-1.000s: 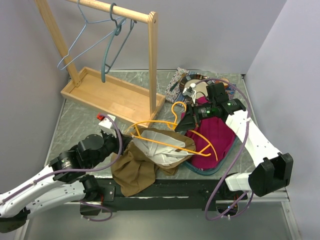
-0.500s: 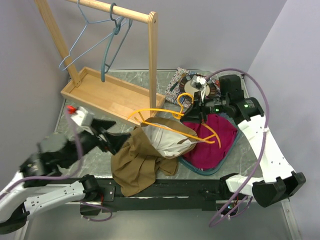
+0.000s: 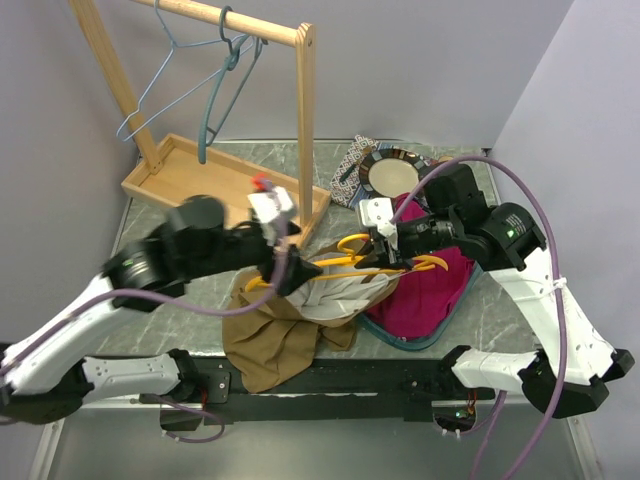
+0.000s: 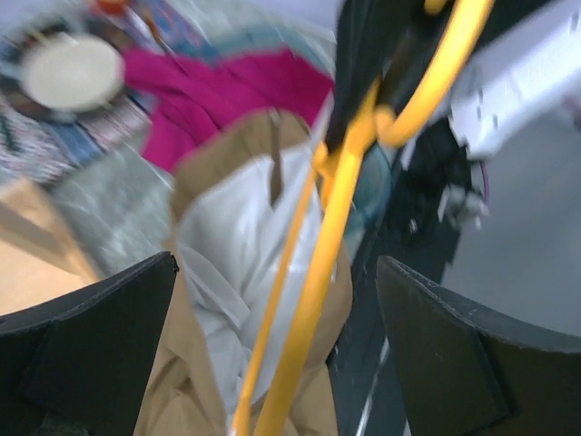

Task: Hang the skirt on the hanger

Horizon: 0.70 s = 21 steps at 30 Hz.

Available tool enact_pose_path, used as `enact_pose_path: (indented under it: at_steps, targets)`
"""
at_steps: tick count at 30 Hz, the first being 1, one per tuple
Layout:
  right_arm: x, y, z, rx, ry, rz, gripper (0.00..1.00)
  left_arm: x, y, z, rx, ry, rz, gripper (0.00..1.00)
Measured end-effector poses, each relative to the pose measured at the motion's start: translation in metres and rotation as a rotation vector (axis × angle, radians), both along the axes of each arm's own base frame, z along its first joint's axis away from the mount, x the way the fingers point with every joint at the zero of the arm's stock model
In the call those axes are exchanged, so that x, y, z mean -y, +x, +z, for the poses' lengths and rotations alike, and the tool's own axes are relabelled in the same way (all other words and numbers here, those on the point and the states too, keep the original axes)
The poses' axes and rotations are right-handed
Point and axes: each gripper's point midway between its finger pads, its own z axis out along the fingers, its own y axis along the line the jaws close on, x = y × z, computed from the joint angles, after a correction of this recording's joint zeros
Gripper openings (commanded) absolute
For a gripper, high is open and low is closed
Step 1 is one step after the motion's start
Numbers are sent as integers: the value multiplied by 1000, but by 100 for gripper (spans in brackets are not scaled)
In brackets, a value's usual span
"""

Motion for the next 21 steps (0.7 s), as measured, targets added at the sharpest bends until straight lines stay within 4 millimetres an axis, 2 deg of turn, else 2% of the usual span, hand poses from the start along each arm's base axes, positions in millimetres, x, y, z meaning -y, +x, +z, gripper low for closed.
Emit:
enact_pose_path:
  at_steps: [2, 3, 4, 6, 7, 8, 9, 10, 11, 15, 16, 18, 19, 20, 21]
  targets:
    - [0, -1, 2, 14, -8, 6, 0, 13, -3, -24, -31, 62, -63, 99]
    - [0, -1, 4, 22, -11, 8, 0, 14, -5, -31, -38, 80, -85, 96]
    - [0, -1, 5, 28, -11, 8, 0, 15, -8, -38, -44, 93, -107, 91]
    - [0, -2, 7, 34, -13, 15, 0, 14, -16, -43, -47, 100, -145, 74]
    - [0, -2, 8, 36, -13, 17, 0, 13, -18, -44, -45, 99, -158, 63]
    - [0, -2, 8, 36, -14, 20, 0, 13, -21, -43, -41, 96, -171, 37]
    - [0, -2, 8, 34, -17, 23, 0, 13, -22, -43, -37, 94, -182, 24]
    - [-1, -2, 7, 33, -19, 25, 0, 12, -24, -43, -36, 93, -188, 15]
    - [-1, -2, 7, 28, -21, 27, 0, 12, -24, -43, -38, 94, -188, 1]
    - [-3, -5, 2, -2, -35, 53, 0, 11, -28, -49, -36, 104, -210, 1]
    - [-4, -6, 1, -10, -36, 58, 7, 10, -30, -51, -45, 101, -207, 1]
    - [-7, -6, 1, -31, -30, 58, 30, 6, -30, -51, -54, 89, -179, 1]
    - [-10, -6, 2, -44, -19, 58, 54, 3, -30, -49, -60, 77, -161, 1]
    - [-13, -5, 5, -59, -3, 52, 67, -1, -30, -46, -67, 64, -138, 1]
    - [-16, -3, 8, -72, 12, 39, 75, -6, -31, -43, -75, 53, -114, 1]
